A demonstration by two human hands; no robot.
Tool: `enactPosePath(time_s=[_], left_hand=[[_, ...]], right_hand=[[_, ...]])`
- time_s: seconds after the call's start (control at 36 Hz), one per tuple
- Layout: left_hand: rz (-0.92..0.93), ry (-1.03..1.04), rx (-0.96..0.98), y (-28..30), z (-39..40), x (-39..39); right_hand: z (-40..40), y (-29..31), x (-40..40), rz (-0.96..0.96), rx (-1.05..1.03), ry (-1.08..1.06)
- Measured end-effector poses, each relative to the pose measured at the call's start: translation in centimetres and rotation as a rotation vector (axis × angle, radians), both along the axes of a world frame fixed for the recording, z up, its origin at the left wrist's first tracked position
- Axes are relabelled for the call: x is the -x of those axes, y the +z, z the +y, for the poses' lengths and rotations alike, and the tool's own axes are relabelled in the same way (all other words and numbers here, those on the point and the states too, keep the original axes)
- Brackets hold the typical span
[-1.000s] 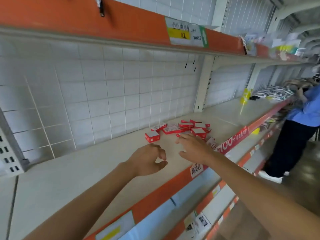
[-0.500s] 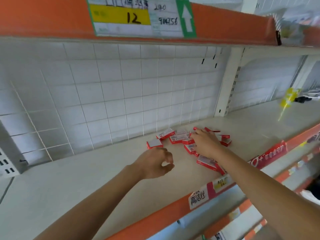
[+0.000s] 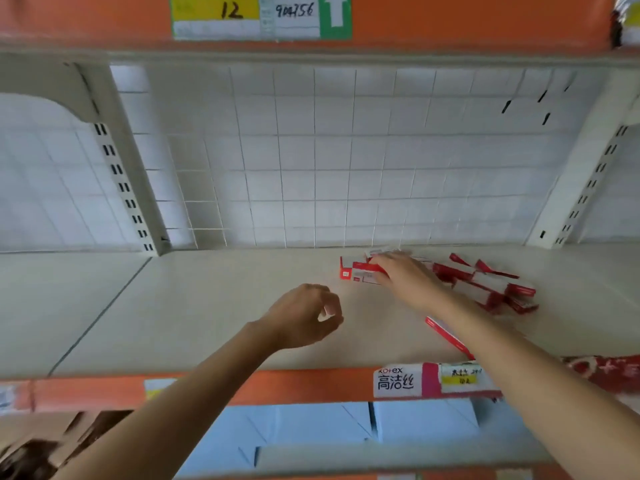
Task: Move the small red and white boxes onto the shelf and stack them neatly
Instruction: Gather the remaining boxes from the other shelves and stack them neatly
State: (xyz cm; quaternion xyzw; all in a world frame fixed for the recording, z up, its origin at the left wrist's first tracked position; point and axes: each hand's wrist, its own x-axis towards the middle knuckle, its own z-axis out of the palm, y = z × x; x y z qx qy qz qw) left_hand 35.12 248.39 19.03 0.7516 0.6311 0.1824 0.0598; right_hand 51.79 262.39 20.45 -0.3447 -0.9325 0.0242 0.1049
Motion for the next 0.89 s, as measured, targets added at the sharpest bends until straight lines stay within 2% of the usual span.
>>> enactPosePath(time_s=[0.19,0.42,0.75,0.89], left_hand=[[-0.001,0.233,0.016,0.4,-7.4,4.3],[0.0,0.455,0.016,0.8,-18.0,12.5],[0.05,0.683,0.02,1.7,-37.5,26.5],[0.082,0.769,-0.002,1.6,-43.0,30.6]], right_hand=[[-4.9,-0.4,7.7,0.015,0.138,0.249],[-13.3,0.7,18.1,0.016,0.105,0.431],[-31.4,1.4,36.3,0.047,0.133,0.701],[-36.5,0.5,42.2,-0.018,0.121,0.773]])
